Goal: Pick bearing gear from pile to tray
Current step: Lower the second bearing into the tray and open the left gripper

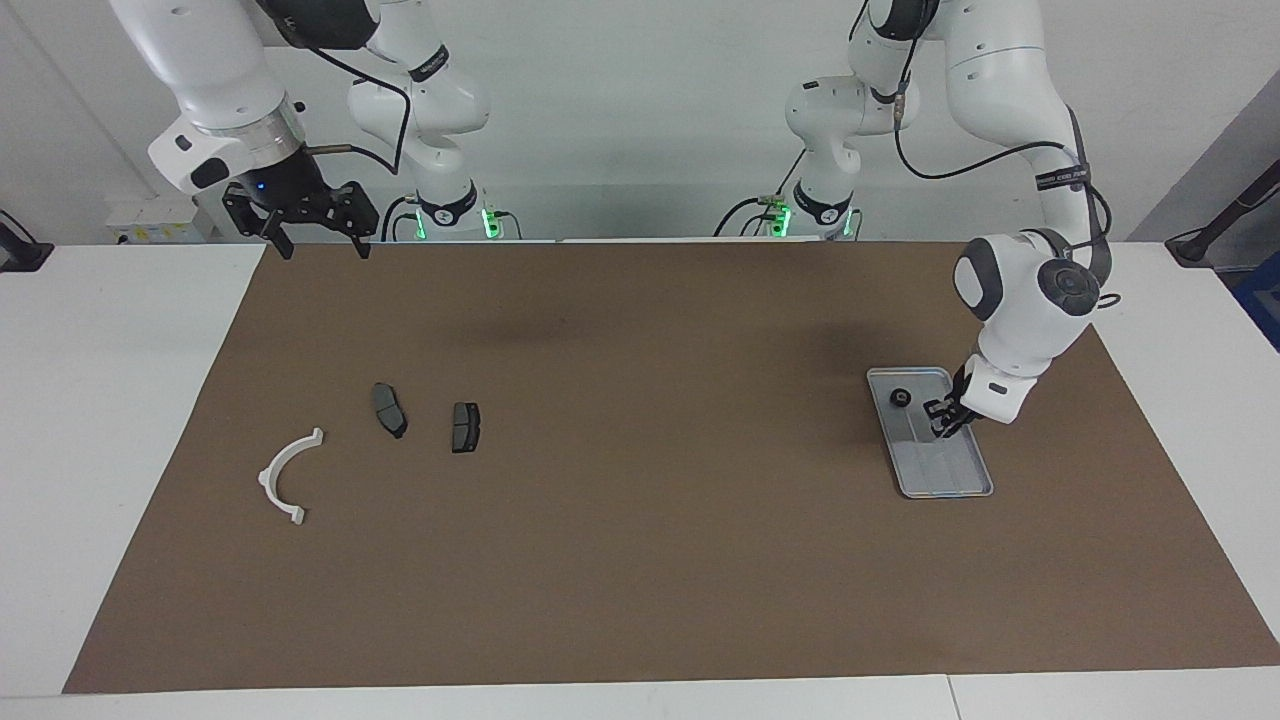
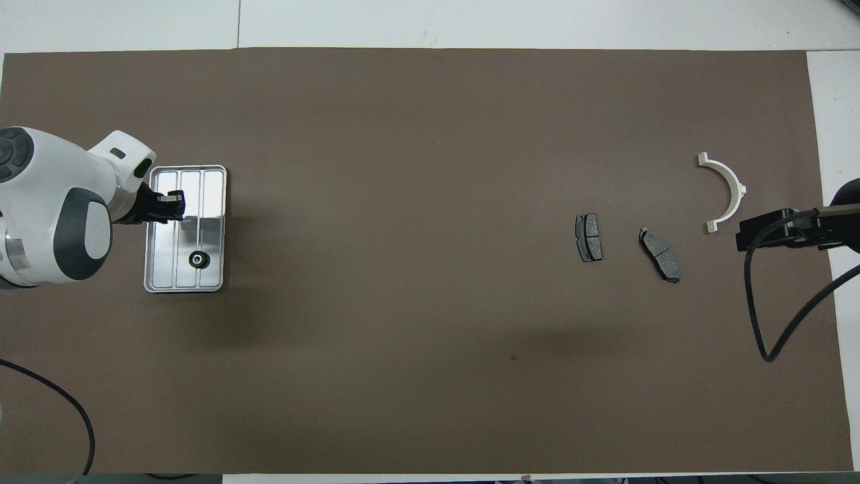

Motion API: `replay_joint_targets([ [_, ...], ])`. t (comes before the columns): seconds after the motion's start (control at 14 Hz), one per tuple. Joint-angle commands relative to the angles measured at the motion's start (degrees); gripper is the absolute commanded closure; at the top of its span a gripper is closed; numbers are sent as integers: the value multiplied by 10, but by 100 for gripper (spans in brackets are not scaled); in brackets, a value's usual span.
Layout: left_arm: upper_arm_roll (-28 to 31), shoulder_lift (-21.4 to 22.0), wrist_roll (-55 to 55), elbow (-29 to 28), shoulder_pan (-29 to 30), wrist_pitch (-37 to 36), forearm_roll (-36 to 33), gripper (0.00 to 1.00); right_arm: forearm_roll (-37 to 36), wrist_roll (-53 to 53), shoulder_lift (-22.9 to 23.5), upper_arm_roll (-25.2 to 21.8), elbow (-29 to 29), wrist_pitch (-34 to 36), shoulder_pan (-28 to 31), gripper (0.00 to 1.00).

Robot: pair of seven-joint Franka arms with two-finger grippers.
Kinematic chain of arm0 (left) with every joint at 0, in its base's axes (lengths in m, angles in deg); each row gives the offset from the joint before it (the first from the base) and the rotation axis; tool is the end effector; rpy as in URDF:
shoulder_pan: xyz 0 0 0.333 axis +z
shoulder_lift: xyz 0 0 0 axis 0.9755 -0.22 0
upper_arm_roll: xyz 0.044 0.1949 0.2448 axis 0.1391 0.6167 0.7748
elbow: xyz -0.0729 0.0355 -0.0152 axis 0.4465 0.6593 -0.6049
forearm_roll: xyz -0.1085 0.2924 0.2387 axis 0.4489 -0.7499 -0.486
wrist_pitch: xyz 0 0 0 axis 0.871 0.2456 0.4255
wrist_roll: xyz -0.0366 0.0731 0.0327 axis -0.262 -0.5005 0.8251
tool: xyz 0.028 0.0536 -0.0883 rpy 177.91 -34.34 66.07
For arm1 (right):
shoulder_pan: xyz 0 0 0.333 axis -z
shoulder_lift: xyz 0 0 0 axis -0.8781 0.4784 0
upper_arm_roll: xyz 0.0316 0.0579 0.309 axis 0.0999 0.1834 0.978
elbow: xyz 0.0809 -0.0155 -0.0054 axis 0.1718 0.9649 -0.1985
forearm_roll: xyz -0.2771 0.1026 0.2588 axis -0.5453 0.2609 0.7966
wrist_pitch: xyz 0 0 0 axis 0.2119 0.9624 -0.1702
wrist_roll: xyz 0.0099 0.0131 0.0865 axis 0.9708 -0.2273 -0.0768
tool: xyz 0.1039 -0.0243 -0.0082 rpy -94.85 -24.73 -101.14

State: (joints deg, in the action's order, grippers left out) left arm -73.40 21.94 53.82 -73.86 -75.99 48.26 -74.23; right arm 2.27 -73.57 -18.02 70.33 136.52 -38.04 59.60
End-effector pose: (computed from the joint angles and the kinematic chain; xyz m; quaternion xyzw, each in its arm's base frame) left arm 0.6069 0.0114 0.3182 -0.9974 -0.0714 0.0010 0.0079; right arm 0.5159 0.0005 0.6184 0.9994 -0.0104 -0.0315 0.0038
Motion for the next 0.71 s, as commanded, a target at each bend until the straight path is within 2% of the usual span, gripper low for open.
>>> replay_joint_targets([
  [0.0,-5,-7,-3,-6,6,20,-10,100,11,1,-14,2,16,-6,9,0],
  [0.5,-5,-16,-2,-18,11,37,-10,99,11,0,-14,2,18,-6,9,0],
  [0.64,-6,-15,-2,-21,11,39,-10,96,11,0,-14,2,18,-6,9,0],
])
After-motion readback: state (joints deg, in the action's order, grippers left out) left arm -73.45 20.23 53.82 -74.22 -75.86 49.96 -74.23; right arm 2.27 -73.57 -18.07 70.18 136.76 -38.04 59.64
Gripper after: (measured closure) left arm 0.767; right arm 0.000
